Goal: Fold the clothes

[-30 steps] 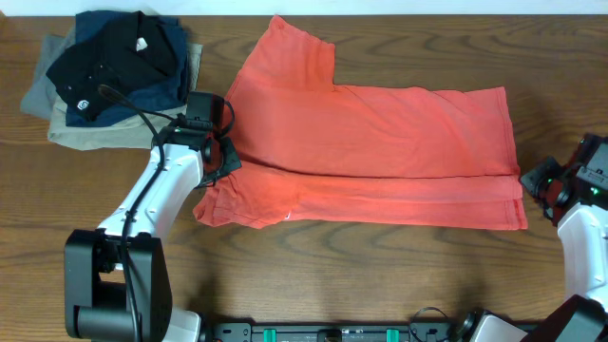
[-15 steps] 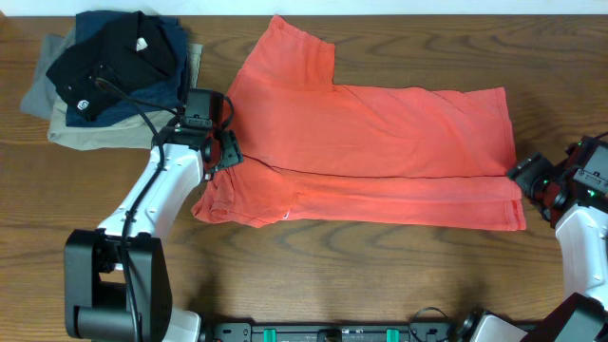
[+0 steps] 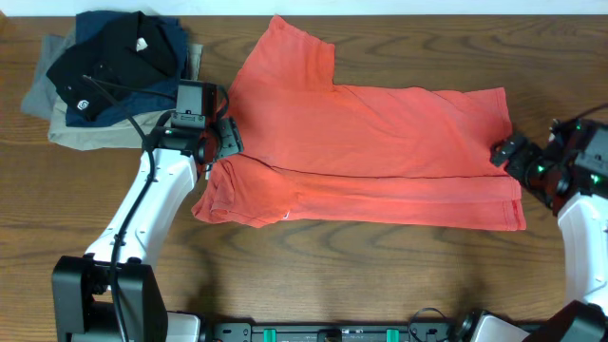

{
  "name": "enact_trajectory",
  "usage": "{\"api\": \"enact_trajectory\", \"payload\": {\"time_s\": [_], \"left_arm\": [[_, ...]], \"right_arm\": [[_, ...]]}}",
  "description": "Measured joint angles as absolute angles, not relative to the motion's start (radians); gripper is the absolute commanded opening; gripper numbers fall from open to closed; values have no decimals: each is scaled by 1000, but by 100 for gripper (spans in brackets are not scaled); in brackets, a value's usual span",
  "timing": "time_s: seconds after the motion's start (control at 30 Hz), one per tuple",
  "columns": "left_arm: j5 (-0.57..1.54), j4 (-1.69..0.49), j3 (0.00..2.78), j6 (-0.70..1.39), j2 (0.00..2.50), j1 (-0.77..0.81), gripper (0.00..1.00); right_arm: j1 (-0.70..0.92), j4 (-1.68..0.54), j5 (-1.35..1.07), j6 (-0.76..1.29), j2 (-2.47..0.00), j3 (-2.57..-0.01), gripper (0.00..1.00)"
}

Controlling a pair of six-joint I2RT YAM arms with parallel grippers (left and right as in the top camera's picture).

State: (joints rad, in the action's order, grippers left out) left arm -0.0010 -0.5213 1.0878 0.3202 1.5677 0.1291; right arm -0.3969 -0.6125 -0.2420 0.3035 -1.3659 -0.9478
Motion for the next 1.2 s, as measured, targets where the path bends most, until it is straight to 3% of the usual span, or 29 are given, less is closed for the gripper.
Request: {"api": "enact_trajectory", "payload": {"time_s": [0.1, 0.23, 0.33, 1.2], "left_arm": [[20, -566, 1089, 309, 1568, 130, 71], [30, -648, 1089, 305, 1568, 130, 71], [43, -686, 1089, 305, 1568, 130, 71], [72, -726, 1088, 294, 1568, 130, 72]], "right_arm": [[-364, -723, -160, 317, -1366, -1011, 88], [-363, -806, -72, 339, -1368, -1023, 67], [-366, -796, -43, 356, -1388, -1014, 61], [-382, -733, -7, 383, -1705, -999, 59]]}}
